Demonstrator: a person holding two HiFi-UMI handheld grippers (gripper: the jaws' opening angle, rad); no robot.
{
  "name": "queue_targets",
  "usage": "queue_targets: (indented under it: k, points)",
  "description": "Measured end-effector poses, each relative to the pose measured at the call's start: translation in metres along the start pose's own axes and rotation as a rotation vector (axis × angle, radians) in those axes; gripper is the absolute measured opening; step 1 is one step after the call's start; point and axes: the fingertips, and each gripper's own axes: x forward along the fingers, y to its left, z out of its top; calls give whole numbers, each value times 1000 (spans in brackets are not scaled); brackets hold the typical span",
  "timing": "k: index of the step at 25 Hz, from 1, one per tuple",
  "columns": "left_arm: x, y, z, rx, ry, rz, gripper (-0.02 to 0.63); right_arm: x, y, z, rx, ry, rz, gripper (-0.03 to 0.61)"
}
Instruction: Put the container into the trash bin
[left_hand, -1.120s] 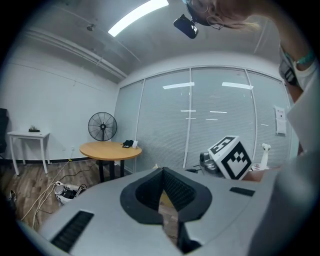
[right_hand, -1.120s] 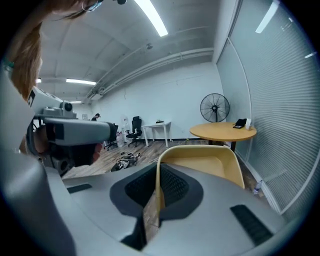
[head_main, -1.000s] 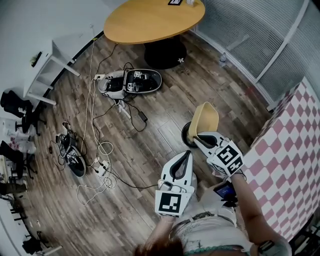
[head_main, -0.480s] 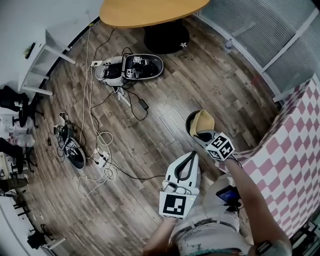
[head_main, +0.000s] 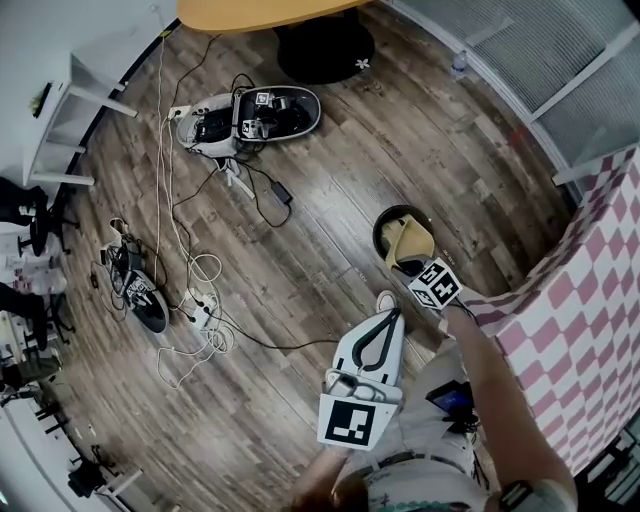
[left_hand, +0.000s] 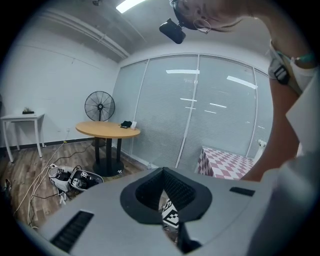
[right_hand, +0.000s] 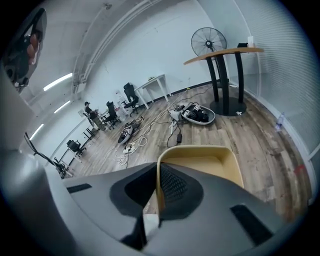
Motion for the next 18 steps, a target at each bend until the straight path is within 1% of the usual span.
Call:
queue_targets:
  k: [4, 9, 14, 15, 17, 18]
  points:
    - [0, 5, -9, -11, 26, 3, 6, 11, -6, -15, -8, 48, 10, 5]
    - [0, 16, -16, -22, 46, 14, 6, 24, -9, -18, -41, 97, 23, 6]
    - [3, 26, -21, -53, 53, 39, 6, 36, -19, -23, -51, 139, 27, 6]
    - [3, 29, -22, -56, 57, 42, 6, 38, -22, -25, -59, 147, 16, 6]
    - [3, 32, -26, -62, 67, 45, 6, 42, -34, -28, -80, 165, -43, 19]
    - [2, 33, -28, -66, 72, 47, 6, 43, -41, -30, -88, 176, -80, 76]
